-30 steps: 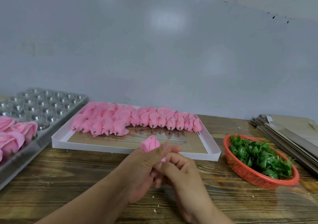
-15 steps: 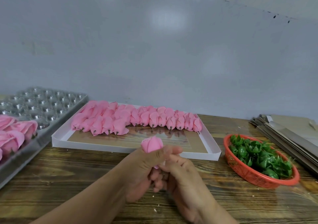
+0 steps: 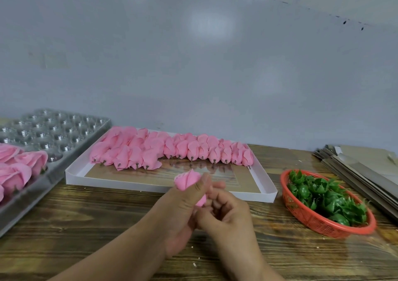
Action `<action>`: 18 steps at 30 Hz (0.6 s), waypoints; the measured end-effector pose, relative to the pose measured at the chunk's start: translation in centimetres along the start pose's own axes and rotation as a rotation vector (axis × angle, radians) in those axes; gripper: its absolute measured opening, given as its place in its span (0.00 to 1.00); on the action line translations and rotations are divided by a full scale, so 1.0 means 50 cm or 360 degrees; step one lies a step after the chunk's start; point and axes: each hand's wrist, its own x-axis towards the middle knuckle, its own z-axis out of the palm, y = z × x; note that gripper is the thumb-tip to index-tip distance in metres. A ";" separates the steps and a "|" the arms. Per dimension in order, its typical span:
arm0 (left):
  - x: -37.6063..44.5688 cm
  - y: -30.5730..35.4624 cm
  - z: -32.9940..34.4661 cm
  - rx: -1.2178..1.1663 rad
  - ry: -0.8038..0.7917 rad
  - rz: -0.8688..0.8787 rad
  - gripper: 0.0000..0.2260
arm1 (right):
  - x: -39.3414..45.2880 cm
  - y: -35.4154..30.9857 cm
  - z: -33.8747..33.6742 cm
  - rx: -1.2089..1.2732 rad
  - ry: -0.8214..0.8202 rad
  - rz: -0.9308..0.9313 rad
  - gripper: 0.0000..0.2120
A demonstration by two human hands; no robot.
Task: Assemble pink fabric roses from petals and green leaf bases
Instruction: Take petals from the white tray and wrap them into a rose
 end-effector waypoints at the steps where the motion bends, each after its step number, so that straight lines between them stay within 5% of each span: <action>1: 0.000 -0.002 0.001 -0.0045 0.0017 -0.0003 0.20 | -0.001 -0.002 0.003 -0.0043 0.0005 -0.0057 0.07; 5: -0.003 -0.002 0.007 -0.0058 0.0017 -0.0008 0.16 | -0.001 -0.002 0.004 -0.0118 0.0105 -0.0115 0.02; 9: -0.013 0.010 0.000 0.0237 -0.0076 -0.0015 0.19 | 0.003 -0.004 -0.002 0.0199 -0.0065 0.0237 0.10; 14: -0.013 0.022 -0.016 0.0265 -0.0302 -0.0096 0.27 | 0.008 -0.007 -0.013 0.0547 -0.0300 0.0571 0.08; 18: -0.007 0.017 -0.007 0.0186 -0.0165 -0.0022 0.12 | 0.004 -0.003 -0.004 0.0361 -0.0120 0.0413 0.03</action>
